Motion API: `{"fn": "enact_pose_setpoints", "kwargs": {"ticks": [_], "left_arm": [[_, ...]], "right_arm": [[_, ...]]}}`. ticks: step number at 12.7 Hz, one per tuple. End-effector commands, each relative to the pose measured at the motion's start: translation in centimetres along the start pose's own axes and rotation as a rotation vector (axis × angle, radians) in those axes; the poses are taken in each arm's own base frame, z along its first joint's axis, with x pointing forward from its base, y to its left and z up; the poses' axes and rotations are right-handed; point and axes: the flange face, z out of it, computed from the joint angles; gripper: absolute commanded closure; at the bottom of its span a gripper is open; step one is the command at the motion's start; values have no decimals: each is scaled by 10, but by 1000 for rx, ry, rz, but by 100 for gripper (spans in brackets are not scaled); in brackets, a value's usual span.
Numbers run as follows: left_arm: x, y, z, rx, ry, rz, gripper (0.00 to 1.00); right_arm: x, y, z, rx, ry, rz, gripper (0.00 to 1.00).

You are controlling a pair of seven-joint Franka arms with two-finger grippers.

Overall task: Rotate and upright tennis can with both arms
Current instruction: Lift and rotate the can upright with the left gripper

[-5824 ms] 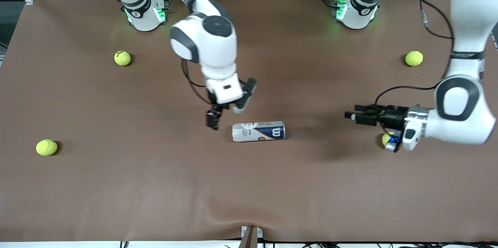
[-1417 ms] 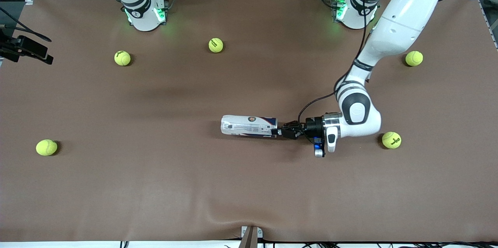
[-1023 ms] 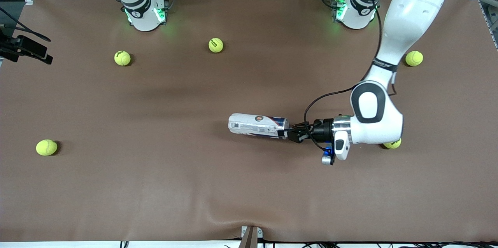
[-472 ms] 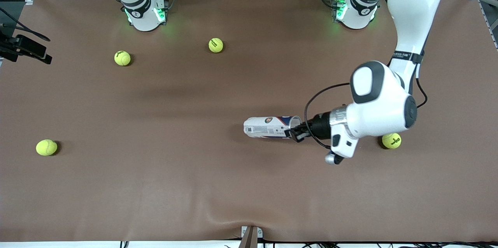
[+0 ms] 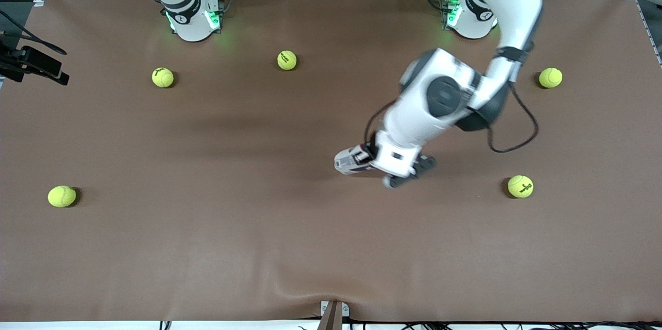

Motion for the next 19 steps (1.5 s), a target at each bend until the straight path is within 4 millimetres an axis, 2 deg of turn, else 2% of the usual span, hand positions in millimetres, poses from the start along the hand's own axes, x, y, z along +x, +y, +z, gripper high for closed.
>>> {"fn": "enact_pose_setpoints", "kwargs": {"ticks": [1, 2, 3, 7, 8, 9, 10, 13, 16, 18, 19], "left_arm": [[-30, 12, 18, 107, 101, 49, 100], [-50, 16, 30, 162, 127, 105, 100], [-60, 18, 39, 200, 172, 130, 100], [-69, 20, 56, 226, 197, 113, 100], [-69, 20, 56, 225, 198, 110, 87], [-70, 21, 56, 224, 197, 109, 39], [-70, 21, 54, 221, 200, 113, 0], [-72, 26, 35, 192, 213, 110, 0], [-76, 28, -4, 157, 230, 107, 0], [-68, 20, -24, 185, 235, 90, 0], [-60, 15, -44, 172, 250, 74, 0]], "right_arm": [[-6, 1, -7, 19, 2, 15, 0], [-6, 1, -6, 21, 0, 15, 0], [-6, 1, -6, 21, 0, 15, 0], [-6, 1, -7, 21, 2, 15, 0], [-6, 1, -7, 21, 2, 15, 0], [-6, 1, -6, 21, 0, 15, 0], [-6, 1, -6, 21, 0, 15, 0], [-6, 0, -6, 20, -1, 14, 0], [-6, 0, -6, 20, -1, 14, 0], [-5, 0, -6, 20, 0, 14, 0], [-6, -2, -6, 20, 0, 11, 0]]}}
